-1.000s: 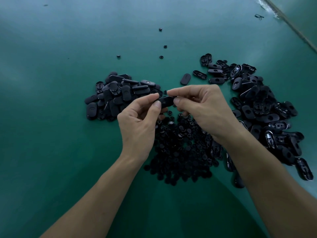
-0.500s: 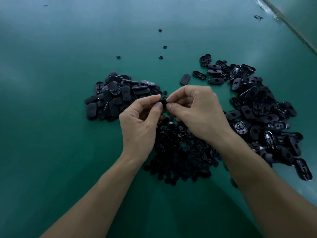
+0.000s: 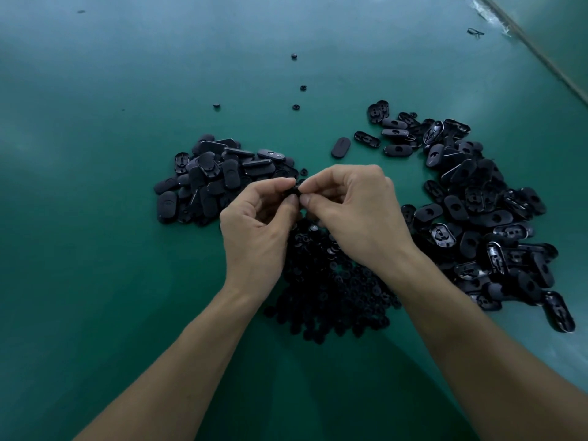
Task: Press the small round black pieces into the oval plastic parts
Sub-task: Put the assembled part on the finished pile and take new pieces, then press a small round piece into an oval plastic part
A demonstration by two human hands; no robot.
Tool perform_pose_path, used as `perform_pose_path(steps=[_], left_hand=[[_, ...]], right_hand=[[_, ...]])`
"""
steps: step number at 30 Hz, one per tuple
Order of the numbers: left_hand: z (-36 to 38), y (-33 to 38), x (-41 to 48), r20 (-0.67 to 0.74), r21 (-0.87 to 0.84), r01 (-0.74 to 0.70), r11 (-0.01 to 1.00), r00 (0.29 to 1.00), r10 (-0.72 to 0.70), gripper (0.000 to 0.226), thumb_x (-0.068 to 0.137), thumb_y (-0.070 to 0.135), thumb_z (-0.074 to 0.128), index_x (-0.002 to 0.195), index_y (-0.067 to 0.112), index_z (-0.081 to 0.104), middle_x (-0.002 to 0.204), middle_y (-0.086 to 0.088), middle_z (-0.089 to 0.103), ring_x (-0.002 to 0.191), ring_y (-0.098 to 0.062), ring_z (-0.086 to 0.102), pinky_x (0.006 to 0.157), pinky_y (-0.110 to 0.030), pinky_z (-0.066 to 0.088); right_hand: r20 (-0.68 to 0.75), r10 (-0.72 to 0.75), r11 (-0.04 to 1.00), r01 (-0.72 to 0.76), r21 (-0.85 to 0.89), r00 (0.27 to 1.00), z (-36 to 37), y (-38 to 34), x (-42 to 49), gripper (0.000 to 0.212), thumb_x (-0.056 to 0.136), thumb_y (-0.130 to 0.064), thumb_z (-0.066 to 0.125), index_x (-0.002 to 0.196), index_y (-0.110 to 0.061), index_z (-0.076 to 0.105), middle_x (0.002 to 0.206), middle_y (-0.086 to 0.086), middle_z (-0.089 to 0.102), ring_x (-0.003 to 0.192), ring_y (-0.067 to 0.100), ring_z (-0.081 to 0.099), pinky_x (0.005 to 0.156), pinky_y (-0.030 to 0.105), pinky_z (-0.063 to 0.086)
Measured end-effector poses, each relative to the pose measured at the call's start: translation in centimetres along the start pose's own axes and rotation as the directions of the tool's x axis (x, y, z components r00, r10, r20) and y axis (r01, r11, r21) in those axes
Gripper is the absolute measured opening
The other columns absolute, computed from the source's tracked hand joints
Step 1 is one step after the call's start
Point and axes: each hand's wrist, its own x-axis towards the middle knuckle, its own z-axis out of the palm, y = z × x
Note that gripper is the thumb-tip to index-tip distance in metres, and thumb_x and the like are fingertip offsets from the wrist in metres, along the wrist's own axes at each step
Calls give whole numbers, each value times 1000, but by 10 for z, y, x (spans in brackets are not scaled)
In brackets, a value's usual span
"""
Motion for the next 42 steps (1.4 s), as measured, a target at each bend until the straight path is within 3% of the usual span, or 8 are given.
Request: perform_pose_path(steps=[11, 18, 21, 24, 29, 34, 42], left_hand=[[-1, 1, 1, -4, -16, 1, 1000, 1000, -1, 16, 91, 3, 72, 100, 16, 71, 86, 5, 75, 81, -8, 70, 77, -24, 57], [-2, -2, 1, -37, -48, 19, 999, 999, -21, 15, 90, 8, 75, 102, 18, 71, 87, 2, 76, 81, -11, 70, 74, -22, 55], [-2, -2, 1, -30, -49, 20, 999, 999, -22, 17, 90, 9, 75, 104, 18, 71, 89, 0, 76, 83, -12, 72, 75, -22, 56], [-2, -3, 1, -14, -39, 21, 999, 1000, -21, 19, 90, 6, 74, 103, 19, 71, 90, 0, 77, 84, -12, 72, 76, -22, 56], [0, -4, 1, 5, -33, 32, 999, 999, -32, 24, 88, 4, 74, 101, 25, 71, 86, 5, 76, 82, -7, 70, 76, -21, 55], [-1, -3, 1, 41, -40, 33, 999, 999, -32, 23, 88, 7, 72, 102, 25, 71, 87, 3, 76, 82, -10, 71, 77, -22, 55], [-1, 0, 2, 46, -99, 71, 993, 997, -67, 23, 90, -2, 71, 103, 17, 70, 84, 1, 77, 79, -10, 72, 74, -20, 56]], right_hand=[[-28, 4, 1000, -4, -5, 1000, 1, -4, -1, 16, 89, -8, 71, 95, -20, 79, 82, -13, 74, 76, -4, 68, 73, 11, 54], [28, 78, 990, -80, 118, 997, 4, -1, -4, 19, 90, -9, 70, 102, -19, 79, 85, -8, 76, 71, -3, 67, 73, 19, 53], [71, 81, 988, -89, 127, 994, 1, 2, -3, 19, 90, -12, 70, 106, -19, 78, 91, -8, 77, 81, 0, 70, 82, 25, 57], [99, 52, 994, -61, 95, 994, -5, 3, -2, 19, 91, -13, 70, 106, -21, 78, 91, -9, 77, 83, 0, 71, 81, 26, 57], [45, -43, 998, 46, -53, 998, -13, 5, 2, 24, 88, -15, 73, 107, -29, 76, 84, -10, 69, 73, 1, 64, 65, 10, 47], [139, -8, 1000, 7, 6, 990, -21, 8, 10, 15, 88, -13, 75, 101, -20, 78, 86, -7, 76, 82, 5, 72, 86, 32, 59], [189, -34, 999, 28, 36, 981, -23, 13, 15, 10, 86, -12, 77, 92, -20, 75, 82, -3, 75, 78, 10, 72, 80, 31, 60]])
